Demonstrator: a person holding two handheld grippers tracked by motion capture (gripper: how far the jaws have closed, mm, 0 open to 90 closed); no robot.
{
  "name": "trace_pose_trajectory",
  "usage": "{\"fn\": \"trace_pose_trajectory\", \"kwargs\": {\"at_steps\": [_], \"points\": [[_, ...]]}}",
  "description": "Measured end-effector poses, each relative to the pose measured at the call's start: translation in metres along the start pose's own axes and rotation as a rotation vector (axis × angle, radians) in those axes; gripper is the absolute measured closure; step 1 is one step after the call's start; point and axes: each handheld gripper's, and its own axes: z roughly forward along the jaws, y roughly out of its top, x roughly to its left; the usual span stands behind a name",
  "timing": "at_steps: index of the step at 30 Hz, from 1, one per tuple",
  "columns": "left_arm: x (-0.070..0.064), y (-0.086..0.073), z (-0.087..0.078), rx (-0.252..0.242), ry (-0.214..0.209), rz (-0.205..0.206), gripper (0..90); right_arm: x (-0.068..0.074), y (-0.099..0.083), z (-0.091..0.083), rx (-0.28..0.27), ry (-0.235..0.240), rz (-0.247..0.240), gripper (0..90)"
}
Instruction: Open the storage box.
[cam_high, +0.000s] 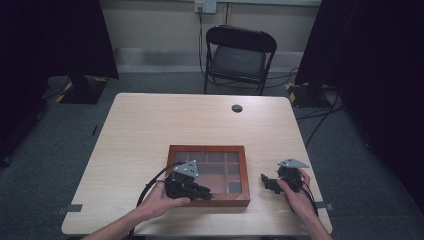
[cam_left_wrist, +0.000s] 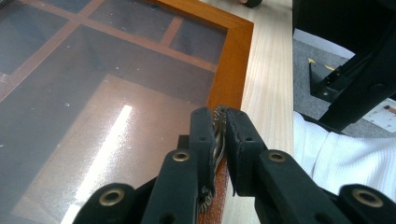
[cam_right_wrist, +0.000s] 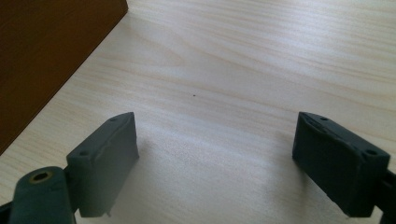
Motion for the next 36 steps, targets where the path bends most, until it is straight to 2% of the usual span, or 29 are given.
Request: {"fn": "trace_pose_trajectory", "kwargs": {"at_steps": [6, 15, 24, 28, 29, 36], "points": [[0.0, 0.005, -0.007, -0.033, -0.011, -0.002, 81.7, 0.0, 0.0, 0.0, 0.0, 0.0, 0.0, 13.2], [-0.001, 0.011, -0.011, -0.024, -0.012, 0.008, 81.7, 0.0, 0.0, 0.0, 0.0, 0.0, 0.0, 13.2], [0.001, 0.019, -0.021, -0.05, -0.026, -0.017, 81.6, 0.0, 0.0, 0.0, 0.0, 0.0, 0.0, 13.2], [0.001, 0.022, -0.022, -0.041, -0.028, -0.023, 81.5, 0.0, 0.0, 0.0, 0.0, 0.0, 0.0, 13.2], [0.001, 0.023, -0.023, -0.024, -0.02, -0.014, 81.5, 0.0, 0.0, 0.0, 0.0, 0.0, -0.001, 13.2], [0.001, 0.027, -0.025, -0.025, -0.02, -0.022, 81.5, 0.0, 0.0, 0.0, -0.001, 0.001, -0.003, 13.2]]}}
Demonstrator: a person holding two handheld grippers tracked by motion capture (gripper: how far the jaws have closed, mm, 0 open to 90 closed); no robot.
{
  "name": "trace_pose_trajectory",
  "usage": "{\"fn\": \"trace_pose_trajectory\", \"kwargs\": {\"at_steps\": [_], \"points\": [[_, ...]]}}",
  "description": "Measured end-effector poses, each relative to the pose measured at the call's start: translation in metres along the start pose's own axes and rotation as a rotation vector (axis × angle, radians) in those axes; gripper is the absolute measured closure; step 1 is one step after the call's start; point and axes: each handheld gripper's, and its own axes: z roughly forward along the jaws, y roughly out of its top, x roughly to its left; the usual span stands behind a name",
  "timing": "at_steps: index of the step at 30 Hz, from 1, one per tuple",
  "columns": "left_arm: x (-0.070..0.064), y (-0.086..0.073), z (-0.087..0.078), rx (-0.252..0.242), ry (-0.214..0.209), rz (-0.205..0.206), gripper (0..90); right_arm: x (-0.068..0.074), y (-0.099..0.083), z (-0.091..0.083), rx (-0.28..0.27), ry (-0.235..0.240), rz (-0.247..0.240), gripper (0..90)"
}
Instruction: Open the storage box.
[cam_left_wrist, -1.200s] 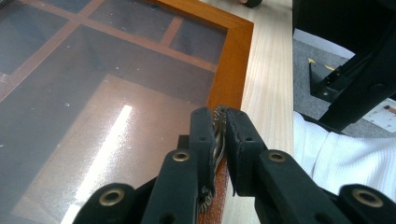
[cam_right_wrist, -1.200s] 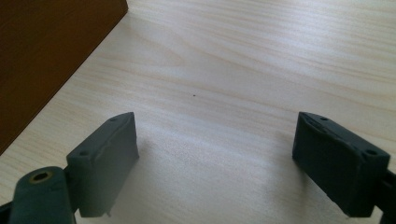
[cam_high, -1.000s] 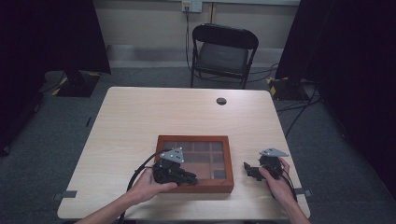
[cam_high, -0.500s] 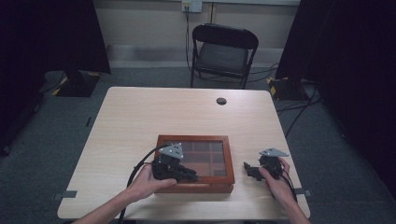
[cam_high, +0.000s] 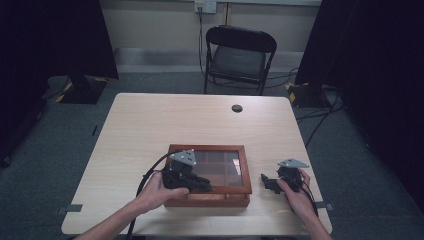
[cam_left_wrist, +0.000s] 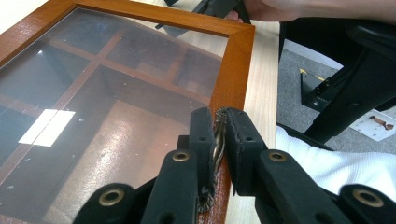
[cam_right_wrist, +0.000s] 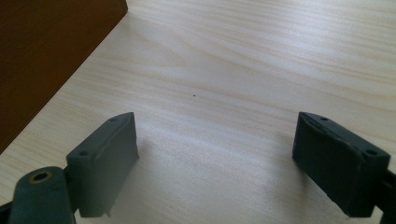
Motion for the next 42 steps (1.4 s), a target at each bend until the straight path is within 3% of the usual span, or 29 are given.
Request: {"fn": "trace_pose_trajectory", "kwargs": {"at_steps": [4, 10, 21, 32, 36, 42], "points": [[0.0, 0.002, -0.002, -0.01, 0.001, -0.031, 81.3, 0.0, 0.0, 0.0, 0.001, 0.0, -0.001, 13.2], [0.001, 0.006, -0.007, -0.028, -0.002, -0.04, 81.2, 0.0, 0.0, 0.0, 0.001, 0.0, -0.002, 13.2], [0.001, 0.015, -0.014, 0.003, 0.013, -0.044, 81.0, 0.0, 0.0, 0.0, 0.0, 0.001, -0.004, 13.2], [0.005, 0.031, -0.026, -0.017, 0.022, -0.063, 80.7, 0.0, 0.0, 0.0, 0.0, 0.002, -0.005, 13.1], [0.006, 0.037, -0.029, 0.005, 0.032, -0.049, 80.7, -0.001, 0.0, 0.0, 0.0, 0.002, -0.005, 13.1], [0.008, 0.043, -0.032, -0.009, 0.027, -0.048, 80.8, -0.001, 0.0, 0.0, 0.0, 0.002, -0.005, 13.1]]}}
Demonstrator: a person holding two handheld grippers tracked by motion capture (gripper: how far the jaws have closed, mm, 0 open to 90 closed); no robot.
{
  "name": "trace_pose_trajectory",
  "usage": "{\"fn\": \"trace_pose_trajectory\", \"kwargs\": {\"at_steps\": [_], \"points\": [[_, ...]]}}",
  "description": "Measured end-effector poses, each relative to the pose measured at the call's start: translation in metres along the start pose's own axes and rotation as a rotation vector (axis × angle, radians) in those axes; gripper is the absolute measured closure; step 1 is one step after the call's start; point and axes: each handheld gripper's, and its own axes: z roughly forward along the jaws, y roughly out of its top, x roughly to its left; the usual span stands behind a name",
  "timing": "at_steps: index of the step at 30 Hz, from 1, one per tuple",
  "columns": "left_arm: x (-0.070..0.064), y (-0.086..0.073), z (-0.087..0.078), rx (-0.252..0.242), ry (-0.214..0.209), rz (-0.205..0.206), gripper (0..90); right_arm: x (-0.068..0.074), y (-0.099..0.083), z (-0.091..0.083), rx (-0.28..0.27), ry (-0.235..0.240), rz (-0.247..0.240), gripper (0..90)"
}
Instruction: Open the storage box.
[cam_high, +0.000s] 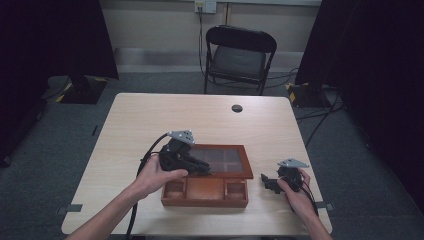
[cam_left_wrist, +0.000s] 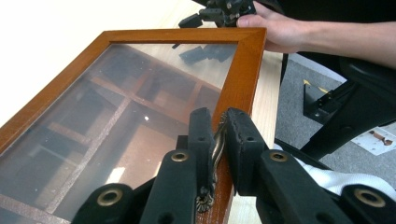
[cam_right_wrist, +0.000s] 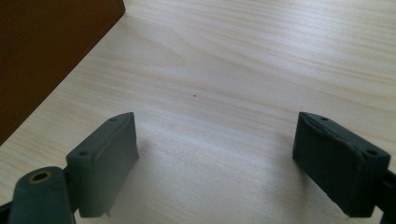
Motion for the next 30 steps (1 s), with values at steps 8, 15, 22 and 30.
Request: {"fn": "trace_pose_trajectory", "kwargs": {"at_steps": [8, 15, 22, 30], "points": [[0.001, 0.002, -0.001, 0.004, -0.005, 0.006, 80.9, 0.0, 0.0, 0.0, 0.0, 0.001, 0.001, 13.1], [0.003, 0.005, -0.002, 0.014, -0.014, 0.005, 81.1, 0.0, 0.0, 0.0, 0.0, 0.002, -0.002, 13.0], [0.006, 0.011, -0.007, -0.008, -0.009, 0.007, 81.1, 0.0, 0.0, 0.0, 0.0, 0.001, -0.002, 13.0], [0.005, 0.017, -0.011, -0.02, 0.019, 0.013, 81.1, 0.0, 0.0, 0.0, 0.001, 0.004, -0.001, 13.0]]}}
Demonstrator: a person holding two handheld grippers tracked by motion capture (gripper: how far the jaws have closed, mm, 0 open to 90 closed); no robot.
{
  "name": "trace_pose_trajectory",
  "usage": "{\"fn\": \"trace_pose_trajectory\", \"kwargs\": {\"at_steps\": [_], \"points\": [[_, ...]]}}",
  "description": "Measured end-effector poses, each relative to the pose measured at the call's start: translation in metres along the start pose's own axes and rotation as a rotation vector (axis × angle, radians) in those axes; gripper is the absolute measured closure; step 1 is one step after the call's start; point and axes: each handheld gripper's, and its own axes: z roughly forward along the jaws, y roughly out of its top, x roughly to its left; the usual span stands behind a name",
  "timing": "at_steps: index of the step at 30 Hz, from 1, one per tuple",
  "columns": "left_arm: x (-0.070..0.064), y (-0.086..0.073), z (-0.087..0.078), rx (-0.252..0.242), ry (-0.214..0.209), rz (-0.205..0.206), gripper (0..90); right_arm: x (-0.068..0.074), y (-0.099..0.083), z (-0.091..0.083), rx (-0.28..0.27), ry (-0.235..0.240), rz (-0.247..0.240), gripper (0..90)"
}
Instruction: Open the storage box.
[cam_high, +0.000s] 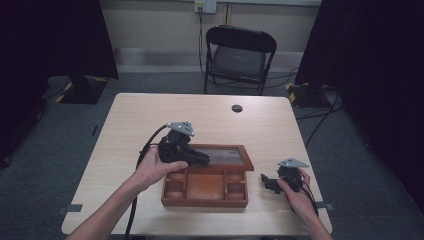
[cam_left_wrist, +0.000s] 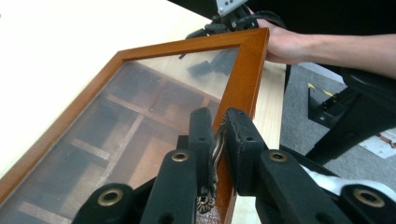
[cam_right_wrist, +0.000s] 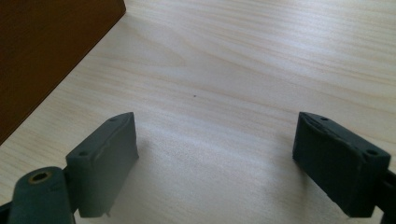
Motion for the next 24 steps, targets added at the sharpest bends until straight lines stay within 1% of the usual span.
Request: {"fn": "trace_pose_trajectory", "kwargs": {"at_steps": [7, 15, 17, 19, 22, 24], "points": [[0.0028, 0.0008, -0.0008, -0.005, -0.015, -0.005, 81.2, -0.0002, 0.0, 0.0, 0.0, 0.0, -0.003, 13.0], [0.0044, 0.0032, -0.0027, -0.014, -0.01, -0.015, 81.2, -0.0003, 0.0001, 0.0002, 0.0, 0.002, -0.003, 12.9], [0.0051, 0.0041, -0.0031, -0.023, -0.009, -0.015, 81.2, -0.0003, 0.0002, 0.0002, 0.0, 0.002, -0.003, 12.9], [0.0057, 0.0053, -0.0041, -0.016, -0.008, -0.015, 81.2, -0.0004, 0.0001, 0.0002, 0.0, 0.003, -0.004, 12.9], [0.0069, 0.0067, -0.0047, -0.027, -0.008, -0.021, 81.3, -0.0004, 0.0001, 0.0002, 0.0, 0.003, -0.004, 12.9], [0.0078, 0.0082, -0.0056, -0.023, -0.007, -0.02, 81.3, -0.0004, 0.0001, 0.0002, 0.0, 0.002, -0.004, 12.9]]}}
